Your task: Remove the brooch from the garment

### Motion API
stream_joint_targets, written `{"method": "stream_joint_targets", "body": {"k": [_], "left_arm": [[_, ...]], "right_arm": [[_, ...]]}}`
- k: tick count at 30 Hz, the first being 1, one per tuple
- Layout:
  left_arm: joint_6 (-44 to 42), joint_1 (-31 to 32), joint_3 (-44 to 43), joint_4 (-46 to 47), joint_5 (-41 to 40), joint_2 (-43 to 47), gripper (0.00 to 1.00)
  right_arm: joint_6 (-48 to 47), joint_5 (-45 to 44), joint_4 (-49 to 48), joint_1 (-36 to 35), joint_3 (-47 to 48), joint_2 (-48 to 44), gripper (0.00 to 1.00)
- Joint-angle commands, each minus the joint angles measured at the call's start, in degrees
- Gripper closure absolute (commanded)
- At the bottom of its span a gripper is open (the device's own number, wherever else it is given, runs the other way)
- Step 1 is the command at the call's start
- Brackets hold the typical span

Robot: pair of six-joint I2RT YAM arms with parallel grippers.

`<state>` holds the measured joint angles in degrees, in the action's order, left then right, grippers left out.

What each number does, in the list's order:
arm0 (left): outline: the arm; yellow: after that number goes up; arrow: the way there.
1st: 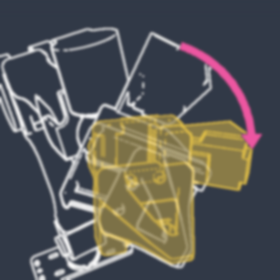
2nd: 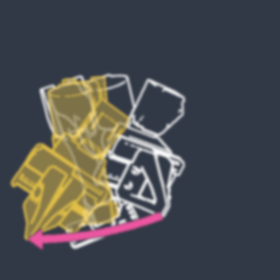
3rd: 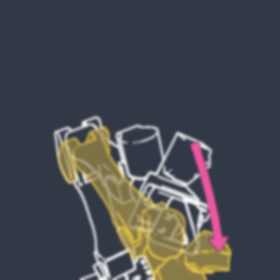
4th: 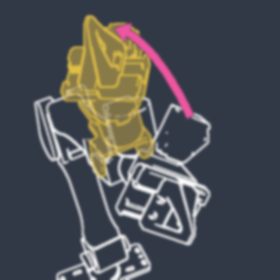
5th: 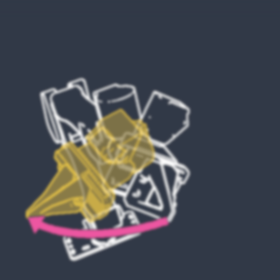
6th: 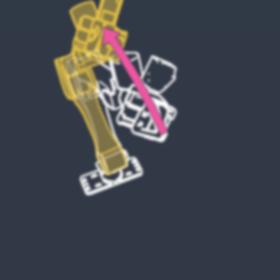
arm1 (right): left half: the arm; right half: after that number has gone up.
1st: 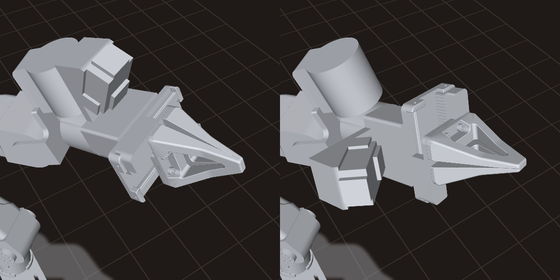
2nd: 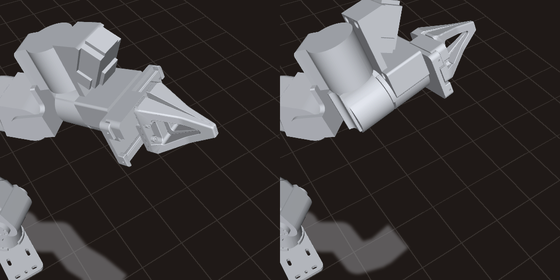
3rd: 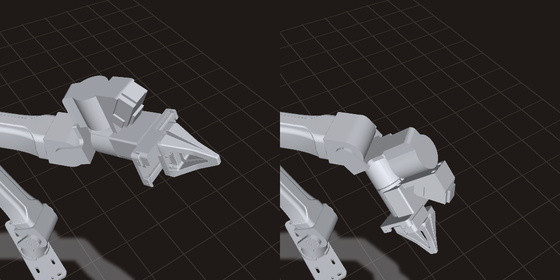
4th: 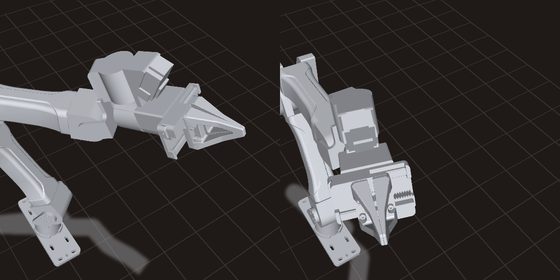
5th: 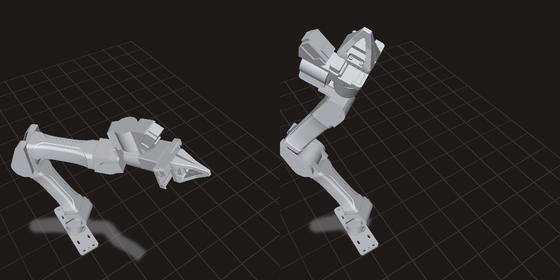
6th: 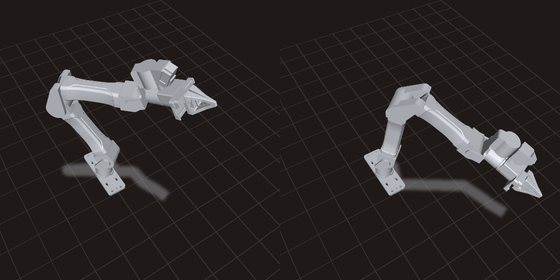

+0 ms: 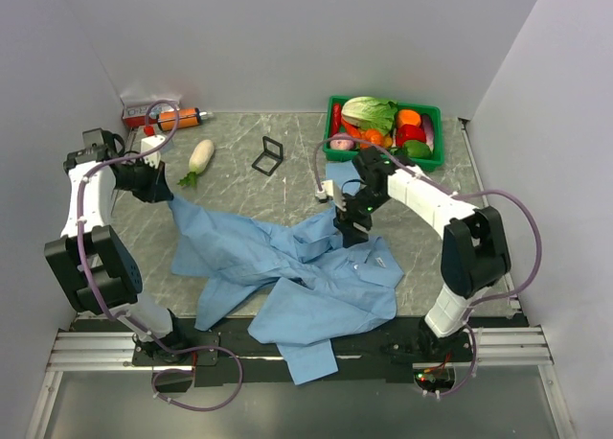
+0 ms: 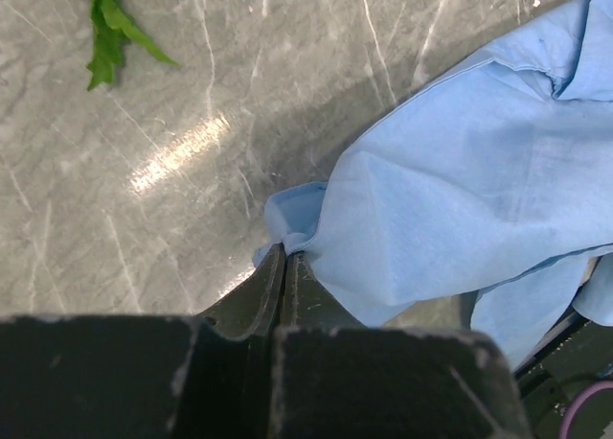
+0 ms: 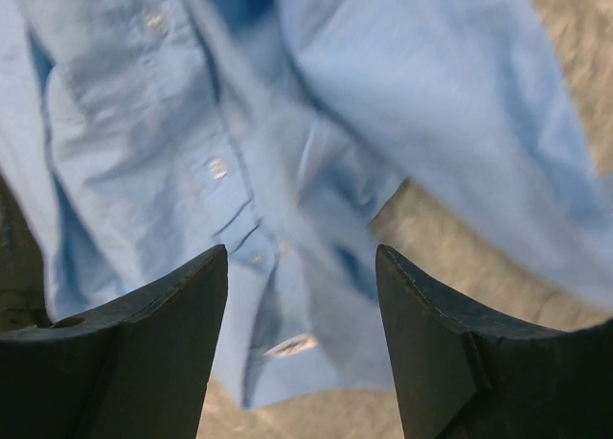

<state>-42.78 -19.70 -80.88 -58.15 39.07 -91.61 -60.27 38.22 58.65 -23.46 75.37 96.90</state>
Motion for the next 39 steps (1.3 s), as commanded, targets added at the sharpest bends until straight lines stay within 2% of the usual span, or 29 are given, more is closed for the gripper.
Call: {"method": "stream_joint_targets", "body": {"k": [1,7,9,10,11,12,14,16,18,22,25,27,30,34,39], "left_arm": [[0.69,-0.07,0.9,0.32,1.89,2.14,0.99],[1.39,-0.16,0.9,0.85,2.06,2.4,0.99],[1.56,-0.16,0.64,1.02,1.98,2.32,0.99],[1.56,-0.07,0.55,1.28,1.89,2.23,0.99],[1.65,-0.07,0.29,1.2,1.97,1.97,0.99],[2.0,-0.16,-0.67,1.28,2.15,1.88,0.99],[2.44,-0.07,-2.34,0.76,2.41,1.44,0.99],[3.06,-0.07,-6.12,0.58,2.5,1.44,0.99],[3.84,-0.16,-10.49,0.76,2.59,1.79,0.99],[7.8,-0.16,-17.72,5.49,2.24,2.93,0.99],[9.74,-0.25,-23.34,8.58,1.19,3.99,0.99],[9.74,-0.25,-28.86,7.8,1.36,3.9,0.99],[11.57,-0.25,-34.41,9.54,1.8,4.95,0.99],[14.91,-0.16,-37.07,18.74,1.1,8.55,0.99],[18.35,-0.25,-38.21,26.68,-1.01,13.04,0.99]], "right_arm": [[-2.57,0.37,-3.28,-2.46,3.55,3.2,0.3],[-3.01,-0.69,-5.31,-4.83,3.9,5.66,0.33],[-3.01,0.27,-4.17,-5.54,4.95,6.45,0.43],[-2.92,0.54,-3.99,-5.54,5.39,6.46,0.53],[-1.7,0.8,-4.16,-5.54,5.92,6.37,0.73],[-0.74,0.89,-4.42,-5.19,6.71,6.11,0.81],[2.94,1.68,-4.51,-3.7,8.46,5.15,0.94],[6.29,3.95,-3.9,1.3,13.2,4.61,0.98],[10.86,5.72,-1.63,8.65,20.03,4.7,0.99],[13.95,7.58,2.86,20.52,31.57,4.88,1.0],[12.81,6.26,6.1,25.9,37.38,3.56,1.0],[9.48,3.89,9.62,27.15,42.56,2.94,1.0],[9.64,3.09,12.19,29.52,47.66,1.01,1.0],[14.9,2.13,7.55,31.46,50.31,-4.25,1.0],[24.4,-0.59,-5.72,32.16,48.29,-10.67,1.0]]}}
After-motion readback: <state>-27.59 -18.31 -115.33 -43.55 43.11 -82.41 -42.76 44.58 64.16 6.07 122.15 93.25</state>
